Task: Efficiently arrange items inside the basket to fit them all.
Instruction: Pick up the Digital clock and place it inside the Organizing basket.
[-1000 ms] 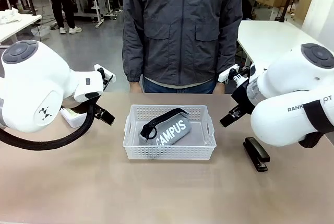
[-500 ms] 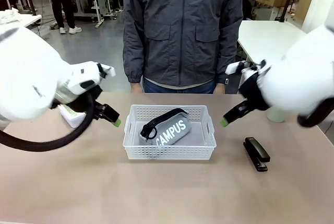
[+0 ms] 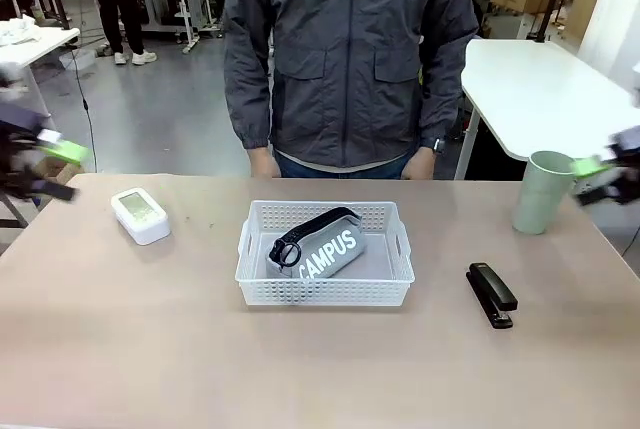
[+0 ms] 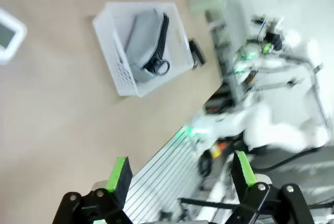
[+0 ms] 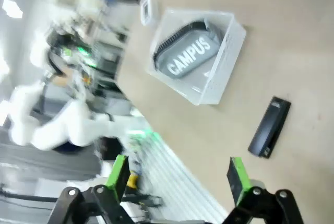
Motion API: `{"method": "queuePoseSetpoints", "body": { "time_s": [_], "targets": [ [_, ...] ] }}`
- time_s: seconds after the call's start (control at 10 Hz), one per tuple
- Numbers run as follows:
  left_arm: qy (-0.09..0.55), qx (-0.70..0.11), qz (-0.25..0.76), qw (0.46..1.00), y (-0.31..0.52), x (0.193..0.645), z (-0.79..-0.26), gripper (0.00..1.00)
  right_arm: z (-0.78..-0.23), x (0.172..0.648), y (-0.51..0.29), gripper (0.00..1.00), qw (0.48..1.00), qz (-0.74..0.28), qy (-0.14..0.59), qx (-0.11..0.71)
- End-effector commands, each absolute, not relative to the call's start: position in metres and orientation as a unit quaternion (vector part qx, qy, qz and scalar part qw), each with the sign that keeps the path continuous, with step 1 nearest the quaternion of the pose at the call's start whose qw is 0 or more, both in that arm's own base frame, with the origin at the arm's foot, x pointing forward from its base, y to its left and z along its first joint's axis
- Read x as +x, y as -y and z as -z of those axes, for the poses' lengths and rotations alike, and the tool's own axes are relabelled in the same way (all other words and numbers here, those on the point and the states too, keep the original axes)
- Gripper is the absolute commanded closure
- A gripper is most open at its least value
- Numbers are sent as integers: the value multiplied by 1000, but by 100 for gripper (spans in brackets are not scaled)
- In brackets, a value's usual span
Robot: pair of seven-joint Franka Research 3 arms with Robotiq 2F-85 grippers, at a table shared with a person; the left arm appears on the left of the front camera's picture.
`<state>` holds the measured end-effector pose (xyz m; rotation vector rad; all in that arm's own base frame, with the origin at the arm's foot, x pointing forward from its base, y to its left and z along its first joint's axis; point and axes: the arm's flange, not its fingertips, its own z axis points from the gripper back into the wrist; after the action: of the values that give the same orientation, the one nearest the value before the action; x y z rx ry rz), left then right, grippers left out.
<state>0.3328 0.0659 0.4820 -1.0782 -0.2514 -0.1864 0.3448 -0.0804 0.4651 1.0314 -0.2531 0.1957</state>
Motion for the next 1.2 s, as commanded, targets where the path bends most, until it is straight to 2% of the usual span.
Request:
{"method": "queuePoseSetpoints", "body": {
  "time_s": [0.0, 0.2, 0.4, 0.5, 0.6, 1.1],
  "targets": [
    [153, -577, -45, 801, -136, 345, -433, 0, -415, 344, 158, 0, 767, 64, 160, 618],
    [173, -619, -138, 754, -178, 331, -394, 0, -384, 322, 209, 0, 704, 195, 220, 647],
    [206, -637, -199, 716, -192, 320, -380, 0, -369, 322, 216, 0, 692, 249, 242, 633],
    [223, -615, -199, 730, -183, 322, -384, 0, -373, 298, 231, 0, 730, 194, 190, 627],
    [180, -623, -202, 734, -209, 312, -371, 0, -373, 298, 231, 0, 730, 194, 190, 627],
    [180, -623, -202, 734, -209, 312, -371, 0, -373, 298, 231, 0, 730, 194, 190, 627]
  ]
}}
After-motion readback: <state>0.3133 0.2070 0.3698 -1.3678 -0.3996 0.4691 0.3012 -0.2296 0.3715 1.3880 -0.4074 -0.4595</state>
